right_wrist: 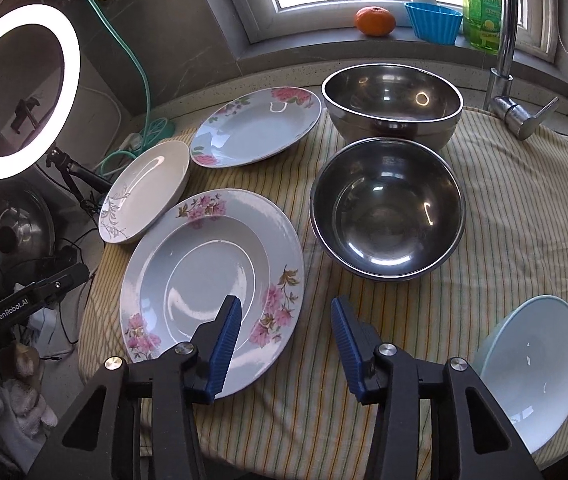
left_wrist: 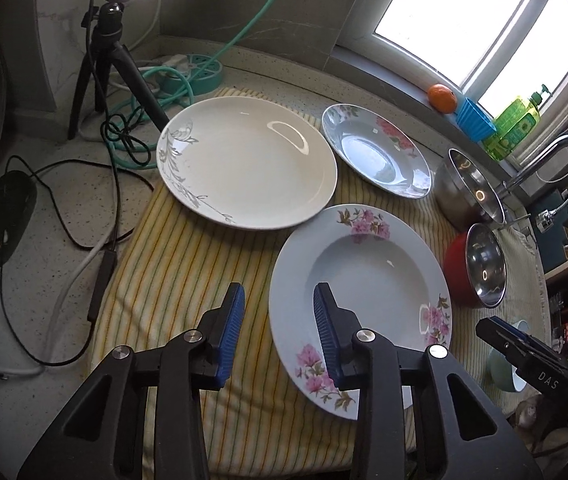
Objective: Organize plates and bowls
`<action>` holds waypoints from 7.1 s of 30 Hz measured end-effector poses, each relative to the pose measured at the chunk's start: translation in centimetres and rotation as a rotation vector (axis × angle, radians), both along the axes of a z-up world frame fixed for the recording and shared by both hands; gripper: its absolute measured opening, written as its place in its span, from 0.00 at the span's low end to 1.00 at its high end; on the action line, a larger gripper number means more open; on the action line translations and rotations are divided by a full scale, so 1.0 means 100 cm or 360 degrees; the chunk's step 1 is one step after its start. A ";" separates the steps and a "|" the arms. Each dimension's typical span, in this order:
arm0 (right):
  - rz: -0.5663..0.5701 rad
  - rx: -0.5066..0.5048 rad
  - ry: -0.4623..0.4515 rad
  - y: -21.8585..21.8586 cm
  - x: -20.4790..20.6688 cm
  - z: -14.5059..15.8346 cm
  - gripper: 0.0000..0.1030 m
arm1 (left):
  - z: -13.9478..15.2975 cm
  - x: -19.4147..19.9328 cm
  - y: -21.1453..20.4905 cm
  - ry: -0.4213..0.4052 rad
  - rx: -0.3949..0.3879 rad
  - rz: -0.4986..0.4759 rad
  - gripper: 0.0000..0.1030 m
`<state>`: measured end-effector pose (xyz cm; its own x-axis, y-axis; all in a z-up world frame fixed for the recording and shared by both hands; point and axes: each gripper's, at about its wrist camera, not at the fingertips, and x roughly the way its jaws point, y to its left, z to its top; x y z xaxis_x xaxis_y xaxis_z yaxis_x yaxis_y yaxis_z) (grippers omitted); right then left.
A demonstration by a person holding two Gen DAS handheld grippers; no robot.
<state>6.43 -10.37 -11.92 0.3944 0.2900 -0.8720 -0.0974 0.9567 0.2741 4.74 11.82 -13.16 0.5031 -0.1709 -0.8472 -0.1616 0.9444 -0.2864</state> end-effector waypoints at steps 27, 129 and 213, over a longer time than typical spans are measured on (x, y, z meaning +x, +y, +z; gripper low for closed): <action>-0.0192 0.0105 0.0176 -0.006 0.013 -0.036 0.21 | -0.037 0.037 0.002 0.0187 -0.0094 -0.0123 0.24; -0.0080 0.0169 0.0311 -0.011 -0.016 -0.046 0.17 | -0.044 0.005 -0.015 0.0244 -0.0095 -0.0163 0.14; 0.0570 0.0226 -0.0021 0.097 0.115 0.071 0.28 | -0.003 -0.005 0.068 -0.0024 -0.0186 0.0446 0.14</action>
